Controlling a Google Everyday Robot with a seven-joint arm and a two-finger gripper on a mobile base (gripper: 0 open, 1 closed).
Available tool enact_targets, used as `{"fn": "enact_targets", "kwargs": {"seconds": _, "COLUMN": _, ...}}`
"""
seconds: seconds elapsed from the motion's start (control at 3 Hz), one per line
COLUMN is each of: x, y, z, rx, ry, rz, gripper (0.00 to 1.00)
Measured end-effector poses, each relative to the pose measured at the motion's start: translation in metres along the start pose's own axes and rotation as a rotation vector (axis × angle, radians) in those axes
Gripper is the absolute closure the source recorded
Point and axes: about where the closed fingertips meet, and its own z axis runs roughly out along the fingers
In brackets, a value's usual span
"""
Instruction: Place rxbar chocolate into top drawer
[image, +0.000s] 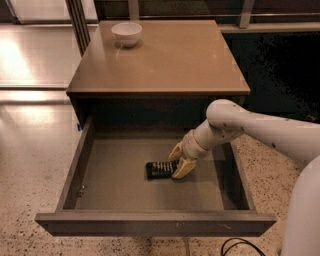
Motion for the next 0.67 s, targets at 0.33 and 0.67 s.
{"fn": "enact_targets", "kwargs": {"seconds": 0.33, "x": 0.0000, "y": 0.0000, "z": 0.0000, "rx": 0.000, "ry": 0.000, "rz": 0.000, "gripper": 0.58}}
{"fn": "enact_targets", "kwargs": {"seconds": 0.67, "x": 0.0000, "y": 0.0000, "z": 0.0001, "rx": 0.000, "ry": 0.000, "rz": 0.000, "gripper": 0.35}}
